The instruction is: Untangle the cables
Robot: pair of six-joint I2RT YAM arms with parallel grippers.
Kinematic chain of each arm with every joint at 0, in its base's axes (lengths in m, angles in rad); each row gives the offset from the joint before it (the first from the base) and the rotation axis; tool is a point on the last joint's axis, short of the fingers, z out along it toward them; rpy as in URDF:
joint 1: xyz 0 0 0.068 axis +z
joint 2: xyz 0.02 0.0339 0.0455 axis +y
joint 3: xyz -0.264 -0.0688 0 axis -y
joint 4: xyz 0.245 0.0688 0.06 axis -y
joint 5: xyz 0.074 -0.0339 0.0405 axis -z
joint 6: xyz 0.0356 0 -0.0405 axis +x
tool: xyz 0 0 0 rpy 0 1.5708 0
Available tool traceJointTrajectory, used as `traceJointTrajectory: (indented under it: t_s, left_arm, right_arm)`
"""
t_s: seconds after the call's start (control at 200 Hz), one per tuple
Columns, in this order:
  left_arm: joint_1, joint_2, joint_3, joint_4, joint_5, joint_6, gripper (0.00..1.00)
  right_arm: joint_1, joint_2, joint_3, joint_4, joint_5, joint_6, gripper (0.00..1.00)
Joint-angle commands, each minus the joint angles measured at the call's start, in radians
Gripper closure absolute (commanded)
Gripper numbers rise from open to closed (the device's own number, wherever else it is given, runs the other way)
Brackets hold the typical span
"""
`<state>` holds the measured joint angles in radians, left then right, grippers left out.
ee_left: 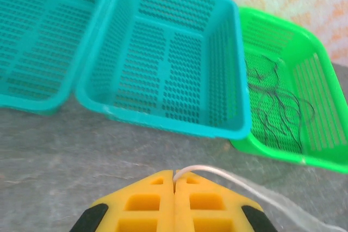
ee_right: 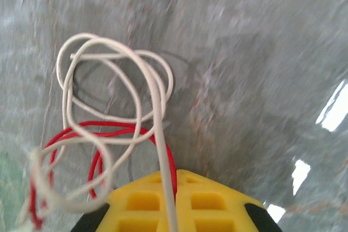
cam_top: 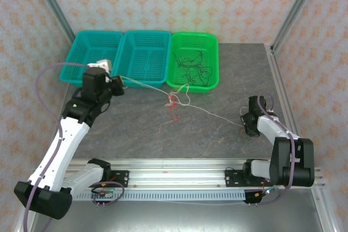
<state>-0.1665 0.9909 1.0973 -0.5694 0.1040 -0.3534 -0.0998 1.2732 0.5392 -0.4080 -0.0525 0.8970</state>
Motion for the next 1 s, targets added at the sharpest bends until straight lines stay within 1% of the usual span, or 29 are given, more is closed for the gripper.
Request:
traceJointTrajectory:
  t_s: [0.0,0.05,0.095,0.165,0.205,0.255,0.315,0.365,0.425,0.485,0.52,0.576,0.626,0.701,0.781,0.806,0.851,0.926,0.996]
  left_arm:
    - [0.062,-0.001,0.068,-0.142,0.047,0.048,1.00]
    - [0.063,0.014,0.081,-0.152,0.076,0.067,1.00]
    - [0.063,0.026,0.076,-0.144,0.137,0.085,1.00]
    - [0.059,0.045,0.036,-0.079,0.298,0.089,1.00]
    - [0.046,0.052,0.009,-0.035,0.359,0.069,1.00]
    - [0.011,0.059,-0.022,0.006,0.396,0.060,1.00]
    - [-0.044,0.069,-0.027,0.017,0.386,0.069,1.00]
    - [-0.085,0.080,-0.021,0.015,0.372,0.077,1.00]
    - [-0.108,0.090,-0.015,0.015,0.364,0.072,1.00]
    - [-0.114,0.098,-0.013,0.015,0.372,0.068,1.00]
    - [-0.114,0.101,-0.010,0.010,0.377,0.068,1.00]
    - [-0.116,0.103,-0.005,0.001,0.380,0.078,1.00]
    - [-0.117,0.096,-0.006,-0.006,0.373,0.086,1.00]
    - [-0.119,0.081,-0.011,-0.009,0.352,0.094,1.00]
    - [-0.119,0.069,-0.018,-0.016,0.320,0.085,1.00]
    - [-0.119,0.068,-0.022,-0.019,0.314,0.082,1.00]
    - [-0.119,0.066,-0.023,-0.027,0.305,0.079,1.00]
    - [-0.119,0.059,-0.033,-0.025,0.297,0.076,1.00]
    - [-0.120,0.046,-0.058,0.004,0.291,0.062,1.00]
  right_arm:
    - [-0.030,0.006,0.030,-0.060,0.095,-0.071,1.00]
    - [-0.028,-0.003,0.029,-0.036,0.061,-0.118,1.00]
    - [-0.027,-0.019,0.030,-0.014,-0.012,-0.177,0.99]
    - [-0.015,-0.063,0.049,0.000,-0.175,-0.292,0.82]
    - [-0.002,-0.098,0.070,-0.014,-0.251,-0.341,0.73]
    - [0.019,-0.165,0.095,-0.020,-0.365,-0.396,0.61]
    - [0.058,-0.240,0.133,-0.033,-0.447,-0.443,0.48]
    - [0.119,-0.294,0.176,-0.052,-0.457,-0.497,0.41]
    - [0.221,-0.340,0.226,-0.083,-0.404,-0.558,0.32]
    - [0.326,-0.360,0.269,-0.095,-0.346,-0.607,0.25]
    - [0.378,-0.357,0.292,-0.090,-0.344,-0.631,0.23]
    - [0.447,-0.334,0.323,-0.071,-0.382,-0.658,0.21]
    - [0.509,-0.298,0.344,-0.035,-0.424,-0.666,0.23]
    - [0.626,-0.218,0.375,0.017,-0.436,-0.676,0.27]
    - [0.776,-0.118,0.397,0.069,-0.391,-0.725,0.29]
    - [0.813,-0.096,0.399,0.091,-0.371,-0.739,0.30]
    - [0.876,-0.010,0.402,0.142,-0.343,-0.738,0.33]
    - [0.929,0.090,0.406,0.233,-0.315,-0.699,0.38]
    - [0.969,0.166,0.416,0.324,-0.296,-0.684,0.38]
